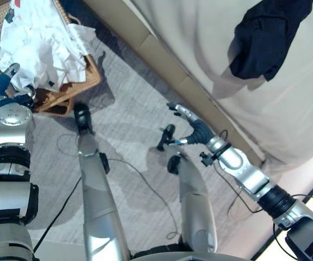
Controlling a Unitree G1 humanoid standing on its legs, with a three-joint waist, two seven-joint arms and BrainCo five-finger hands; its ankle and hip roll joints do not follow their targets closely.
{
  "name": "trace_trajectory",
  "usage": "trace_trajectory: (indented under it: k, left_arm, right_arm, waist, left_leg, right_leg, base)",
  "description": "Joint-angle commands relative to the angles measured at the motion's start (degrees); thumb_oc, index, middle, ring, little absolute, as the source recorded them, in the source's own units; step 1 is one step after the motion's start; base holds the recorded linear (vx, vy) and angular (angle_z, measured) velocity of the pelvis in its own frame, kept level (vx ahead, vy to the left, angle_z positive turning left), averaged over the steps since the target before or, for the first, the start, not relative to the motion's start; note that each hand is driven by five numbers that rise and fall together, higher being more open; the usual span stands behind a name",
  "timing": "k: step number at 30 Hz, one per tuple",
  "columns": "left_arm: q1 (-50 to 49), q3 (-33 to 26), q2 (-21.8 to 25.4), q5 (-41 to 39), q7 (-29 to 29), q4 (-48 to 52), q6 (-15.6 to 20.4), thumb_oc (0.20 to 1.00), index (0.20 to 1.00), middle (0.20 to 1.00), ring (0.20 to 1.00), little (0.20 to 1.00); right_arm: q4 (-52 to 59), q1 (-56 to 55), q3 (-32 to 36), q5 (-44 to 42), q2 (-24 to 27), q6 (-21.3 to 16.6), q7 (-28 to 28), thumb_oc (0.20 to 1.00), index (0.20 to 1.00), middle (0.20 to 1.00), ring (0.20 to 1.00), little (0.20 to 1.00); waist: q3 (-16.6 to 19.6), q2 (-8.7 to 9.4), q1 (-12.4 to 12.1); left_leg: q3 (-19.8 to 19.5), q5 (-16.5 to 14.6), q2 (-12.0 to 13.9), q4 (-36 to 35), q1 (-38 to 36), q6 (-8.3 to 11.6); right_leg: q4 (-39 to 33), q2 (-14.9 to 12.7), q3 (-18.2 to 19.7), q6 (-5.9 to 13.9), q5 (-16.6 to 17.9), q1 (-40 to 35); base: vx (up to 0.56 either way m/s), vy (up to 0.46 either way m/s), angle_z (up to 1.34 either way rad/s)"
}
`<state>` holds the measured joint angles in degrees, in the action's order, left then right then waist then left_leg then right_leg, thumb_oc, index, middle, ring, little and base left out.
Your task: Pick up clothes into the bucket
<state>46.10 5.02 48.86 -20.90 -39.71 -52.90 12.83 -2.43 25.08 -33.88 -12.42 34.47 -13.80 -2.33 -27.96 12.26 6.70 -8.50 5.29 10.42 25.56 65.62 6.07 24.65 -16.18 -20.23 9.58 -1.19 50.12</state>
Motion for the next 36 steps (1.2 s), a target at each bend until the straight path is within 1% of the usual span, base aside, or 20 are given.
trace_trajectory:
  k: [1, 2, 3, 4, 5, 6, 8, 11, 14, 17, 19, 20, 21, 22, 27, 29, 32, 33, 35, 36]
  left_arm:
    - [-2.6, -6.1, 1.3, 3.0, -5.2, 9.3, 3.3, 1.0, 1.0, 1.0, 1.0, 1.0]
    - [-5.2, -7.5, 0.2, 3.4, -5.8, 12.7, 4.1, 1.0, 1.0, 1.0, 1.0, 1.0]
    - [-5.2, -7.5, 0.2, 3.4, -5.8, 12.7, 4.1, 1.0, 1.0, 1.0, 1.0, 1.0]
    - [-12.0, -10.2, -3.7, 3.9, -5.4, 22.5, 6.8, 1.0, 1.0, 1.0, 1.0, 1.0]
    - [-12.3, -10.4, -3.8, 3.9, -5.5, 22.7, 6.7, 1.0, 1.0, 1.0, 1.0, 1.0]
    - [-18.2, -11.7, -6.7, 3.7, -3.0, 28.6, 9.1, 1.0, 1.0, 1.0, 1.0, 1.0]
    - [-23.2, -12.4, -9.6, 3.4, 0.6, 34.2, 10.8, 1.0, 1.0, 1.0, 1.0, 1.0]
    - [-26.6, -11.3, -13.8, -0.1, 5.4, 37.5, 12.0, 1.0, 1.0, 1.0, 1.0, 1.0]
    - [-28.2, -7.5, -17.9, -2.4, 10.7, 39.1, 12.2, 1.0, 1.0, 1.0, 1.0, 1.0]
    - [-29.3, -4.2, -20.0, -4.0, 15.7, 39.1, 11.3, 1.0, 1.0, 1.0, 1.0, 1.0]
    - [-28.3, -1.9, -22.3, -6.9, 18.3, 37.3, 10.8, 1.0, 1.0, 1.0, 1.0, 1.0]
    - [-28.1, -1.0, -22.3, -7.0, 19.1, 36.5, 10.7, 1.0, 1.0, 1.0, 1.0, 1.0]
    - [-27.9, 0.3, -23.0, -7.2, 19.8, 37.0, 10.4, 1.0, 1.0, 1.0, 1.0, 1.0]
    - [-27.9, 1.4, -23.7, -8.5, 21.0, 36.9, 9.9, 1.0, 1.0, 1.0, 1.0, 1.0]
    - [-29.6, 5.8, -24.7, -9.0, 25.1, 32.9, 7.0, 1.0, 1.0, 1.0, 1.0, 1.0]
    - [-31.8, 6.9, -25.2, -8.1, 26.5, 32.9, 5.8, 1.0, 1.0, 1.0, 1.0, 1.0]
    - [-35.3, 7.4, -25.7, -9.7, 29.5, 32.5, 4.4, 1.0, 1.0, 1.0, 1.0, 1.0]
    - [-36.4, 7.6, -25.9, -10.0, 30.3, 32.3, 4.0, 1.0, 1.0, 1.0, 1.0, 1.0]
    - [-38.2, 6.8, -25.9, -10.3, 31.1, 32.2, 3.5, 1.0, 1.0, 1.0, 1.0, 1.0]
    - [-39.6, 6.3, -26.3, -10.8, 31.5, 32.6, 3.3, 1.0, 1.0, 1.0, 1.0, 1.0]
  right_arm:
    - [4.2, -3.6, 3.1, -0.1, -0.8, -3.5, -0.8, 1.0, 1.0, 1.0, 1.0, 1.0]
    - [4.0, -4.0, 3.4, -0.1, -1.4, -3.3, -1.0, 1.0, 1.0, 1.0, 1.0, 1.0]
    - [4.0, -4.0, 3.4, -0.1, -1.4, -3.3, -1.0, 1.0, 1.0, 1.0, 1.0, 1.0]
    - [3.2, -5.3, 4.6, 0.3, -2.4, -3.2, -1.6, 1.0, 1.0, 1.0, 1.0, 1.0]
    - [3.2, -5.3, 4.5, 0.3, -2.4, -3.2, -1.6, 1.0, 1.0, 1.0, 1.0, 1.0]
    - [0.4, -5.5, 5.9, 0.7, -3.6, -2.5, -2.4, 1.0, 1.0, 1.0, 1.0, 1.0]
    - [-0.1, -5.6, 7.2, 0.5, -4.2, -2.1, -2.1, 1.0, 1.0, 1.0, 1.0, 1.0]
    - [-4.1, -4.3, 8.1, -0.7, -5.9, -1.3, -2.0, 1.0, 1.0, 1.0, 1.0, 1.0]
    - [-8.8, -2.1, 8.3, -2.8, -8.3, -0.4, -2.1, 1.0, 1.0, 1.0, 1.0, 1.0]
    - [-14.8, 2.0, 8.2, -5.5, -10.6, 0.7, -2.3, 1.0, 1.0, 1.0, 1.0, 1.0]
    - [-17.4, 5.4, 7.4, -5.3, -11.2, 1.4, -2.4, 1.0, 1.0, 1.0, 1.0, 1.0]
    - [-18.9, 6.6, 7.2, -5.1, -11.2, 2.0, -2.4, 1.0, 1.0, 1.0, 1.0, 1.0]
    - [-19.4, 8.0, 7.0, -4.7, -11.1, 2.5, -2.6, 1.0, 1.0, 1.0, 1.0, 1.0]
    - [-19.5, 9.3, 6.8, -3.6, -10.7, 3.1, -2.6, 1.0, 1.0, 1.0, 1.0, 1.0]
    - [-23.7, 11.2, 6.1, 1.9, -11.7, 5.7, -4.0, 1.0, 1.0, 1.0, 1.0, 1.0]
    - [-25.2, 10.7, 6.4, 4.8, -12.9, 6.7, -4.7, 1.0, 1.0, 1.0, 1.0, 1.0]
    - [-28.1, 10.9, 6.6, 7.6, -14.2, 7.8, -4.9, 1.0, 1.0, 1.0, 1.0, 1.0]
    - [-28.5, 10.8, 6.4, 8.8, -14.5, 8.0, -5.0, 1.0, 1.0, 1.0, 1.0, 1.0]
    - [-28.6, 10.3, 6.7, 8.5, -15.1, 8.2, -5.1, 1.0, 1.0, 1.0, 1.0, 1.0]
    - [-28.4, 9.9, 7.0, 8.0, -15.6, 8.1, -5.2, 1.0, 1.0, 1.0, 1.0, 1.0]
  waist:
    - [-1.8, 4.33, -3.6]
    - [-1.8, 4.16, -4.0]
    - [-1.8, 4.16, -4.0]
    - [-1.8, 3.48, -5.1]
    - [-1.8, 3.46, -5.0]
    - [-1.8, 2.98, -6.4]
    - [-1.8, 2.88, -7.7]
    - [-1.8, 1.97, -10.6]
    - [-1.8, 0.23, -11.4]
    - [-1.8, -1.35, -11.8]
    - [-1.8, -1.82, -11.9]
    - [-1.8, -2.15, -12.0]
    - [-1.8, -2.11, -11.9]
    - [-1.6, -2.16, -11.5]
    - [3.9, -2.72, -9.4]
    - [5.9, -3.23, -8.8]
    - [8.1, -4.58, -8.7]
    - [9.0, -4.79, -8.5]
    - [9.9, -5.07, -8.7]
    - [10.4, -5.15, -8.9]
  left_leg:
    - [-1.1, -7.6, -1.1, 4.2, -1.9, -1.11]
    - [-0.9, -7.6, -1.2, 4.1, -2.4, -1.15]
    - [-0.9, -7.6, -1.2, 4.1, -2.4, -1.15]
    - [-0.4, -7.4, -1.1, 3.0, -4.4, -0.98]
    - [-0.4, -7.4, -1.0, 3.0, -4.5, -0.98]
    - [0.2, -7.3, -0.4, 2.6, -6.9, -0.88]
    - [1.3, -7.8, 1.0, 2.8, -10.3, -0.84]
    - [3.6, -8.1, 2.7, 2.3, -15.9, -0.66]
    - [5.4, -7.4, 2.4, 0.9, -21.8, -0.85]
    - [7.2, -6.6, 2.6, -2.8, -29.2, -0.54]
    - [8.4, -6.2, 2.7, -5.3, -34.6, -0.14]
    - [8.9, -6.1, 2.7, -6.4, -37.2, -0.04]
    - [9.8, -4.3, 2.4, -7.7, -38.7, -0.54]
    - [10.4, -4.2, 2.3, -8.6, -41.1, -0.46]
    - [12.9, -3.4, 2.7, -13.5, -49.0, 0.15]
    - [13.5, -3.0, 2.6, -15.5, -51.8, 0.31]
    - [13.5, -2.0, 3.3, -17.7, -55.3, 0.54]
    - [13.5, -1.5, 3.9, -18.6, -56.4, 0.8]
    - [13.0, -0.9, 5.6, -17.4, -57.4, 1.48]
    - [12.2, 0.7, 6.5, -15.7, -57.1, 1.86]
  right_leg:
    - [-2.2, -2.5, 2.3, 4.26, 1.9, -5.6]
    - [-2.1, -2.5, 2.2, 4.28, 2.0, -6.0]
    - [-2.1, -2.5, 2.2, 4.28, 2.0, -6.0]
    - [-2.4, -2.7, 1.5, 4.39, 2.4, -7.5]
    - [-2.4, -2.7, 1.5, 4.39, 2.4, -7.6]
    - [-2.3, -2.7, 0.8, 4.55, 3.3, -8.8]
    - [-1.6, -3.0, -0.5, 4.64, 4.3, -11.1]
    - [-0.9, -5.1, -5.7, 4.75, 5.7, -15.6]
    - [-2.2, -5.1, -5.3, 4.16, 5.2, -20.3]
    - [-6.4, -5.3, -3.8, 3.75, 5.3, -26.5]
    - [-9.0, -5.3, -3.2, 3.71, 5.8, -31.1]
    - [-9.9, -5.4, -2.9, 3.8, 6.0, -33.1]
    - [-11.2, -5.8, -3.2, 3.05, 7.4, -34.5]
    - [-11.8, -5.8, -2.9, 3.16, 7.7, -36.2]
    - [-15.4, -4.7, -0.6, 3.37, 8.0, -41.2]
    - [-15.1, -4.6, 0.2, 3.26, 7.3, -42.3]
    - [-13.7, -3.1, 2.5, 2.53, 4.6, -43.6]
    - [-13.9, -2.1, 3.2, 1.96, 3.7, -44.3]
    - [-13.9, 0.2, 4.9, 0.69, 1.7, -45.4]
    - [-14.8, 1.9, 5.6, -0.29, 0.9, -46.4]
  base:
    - [0.0, 0.0, 0.0]
    - [0.0, 0.0, 0.0]
    - [0.0, 0.0, 0.0]
    - [0.0, 0.0, 0.0]
    - [-0.04, 0.006, -0.02]
    - [-0.04, 0.028, -0.07]
    - [-0.06, 0.06, -0.17]
    - [-0.04, 0.02, -0.44]
    - [-0.01, 0.044, -0.43]
    - [0.03, 0.03, -0.14]
    - [0.05, -0.036, -0.32]
    - [0.0, -0.034, -0.16]
    - [0.01, -0.034, -0.1]
    - [0.03, -0.046, -0.1]
    - [0.13, -0.08, -0.18]
    - [0.15, -0.085, -0.2]
    - [0.12, -0.14, -0.22]
    - [0.11, -0.174, -0.3]
    - [0.1, -0.219, -0.32]
    - [0.12, -0.289, -0.3]
